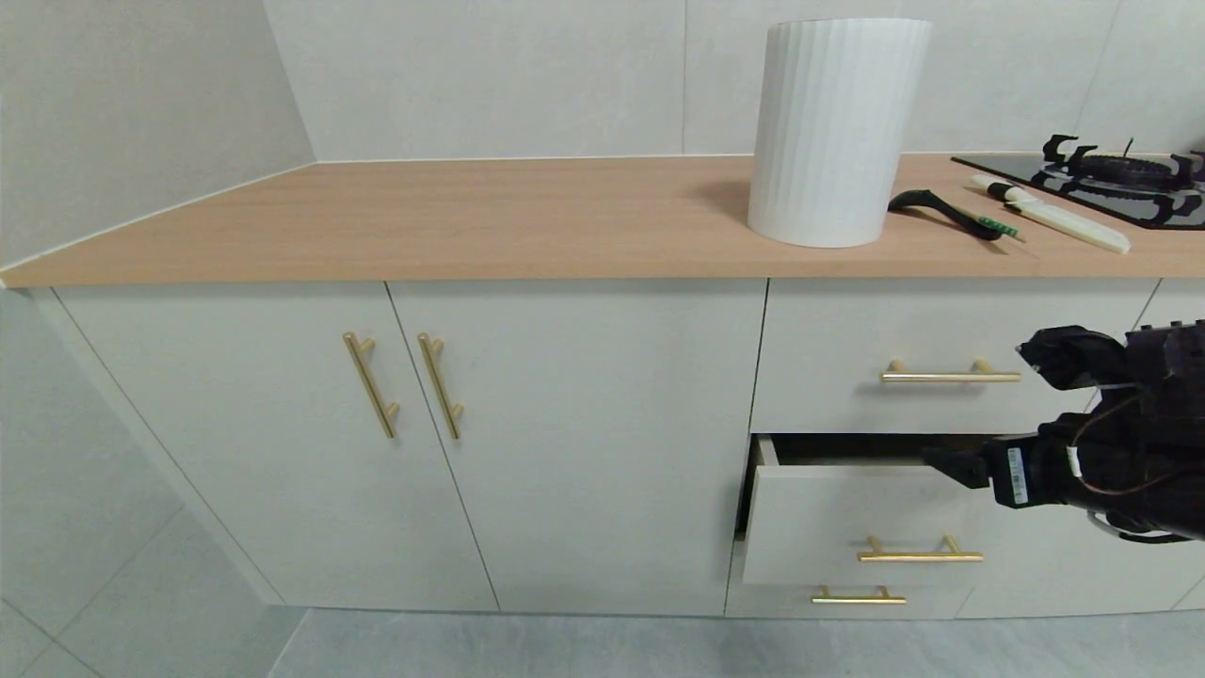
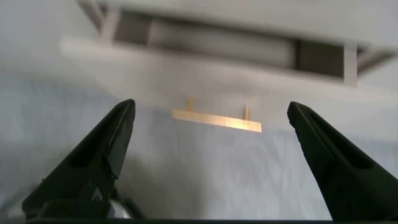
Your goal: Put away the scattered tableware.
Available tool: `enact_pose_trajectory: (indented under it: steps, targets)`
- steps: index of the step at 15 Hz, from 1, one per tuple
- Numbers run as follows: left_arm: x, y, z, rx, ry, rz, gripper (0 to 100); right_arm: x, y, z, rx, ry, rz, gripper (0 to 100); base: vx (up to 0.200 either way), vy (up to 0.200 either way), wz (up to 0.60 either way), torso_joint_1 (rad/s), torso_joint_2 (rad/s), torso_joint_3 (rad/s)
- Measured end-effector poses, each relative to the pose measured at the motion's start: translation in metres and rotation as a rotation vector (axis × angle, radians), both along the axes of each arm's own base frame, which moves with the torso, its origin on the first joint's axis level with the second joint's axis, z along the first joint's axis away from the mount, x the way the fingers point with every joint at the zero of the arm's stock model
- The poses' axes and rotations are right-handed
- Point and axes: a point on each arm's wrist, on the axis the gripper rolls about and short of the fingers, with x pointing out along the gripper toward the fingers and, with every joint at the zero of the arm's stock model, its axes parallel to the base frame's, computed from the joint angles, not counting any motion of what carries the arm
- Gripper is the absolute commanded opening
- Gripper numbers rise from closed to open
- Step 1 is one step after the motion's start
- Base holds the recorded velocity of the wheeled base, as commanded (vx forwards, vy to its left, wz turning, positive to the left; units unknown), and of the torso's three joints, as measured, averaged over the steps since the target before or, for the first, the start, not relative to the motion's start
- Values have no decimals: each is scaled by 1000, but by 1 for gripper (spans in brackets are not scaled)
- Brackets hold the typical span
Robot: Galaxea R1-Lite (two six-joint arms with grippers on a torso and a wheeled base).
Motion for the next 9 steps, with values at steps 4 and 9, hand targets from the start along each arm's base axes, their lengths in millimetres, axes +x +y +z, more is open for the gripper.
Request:
enact_pose_trajectory:
  steps: [4, 9]
  targets:
    - [0, 0, 0, 0, 0, 0, 100, 36, 6, -19, 19, -25, -64, 100, 0, 0, 0, 0, 0, 0]
    - [0, 0, 0, 0, 0, 0, 100, 62, 9, -53, 14, 0, -115, 100, 0, 0, 0, 0, 0, 0]
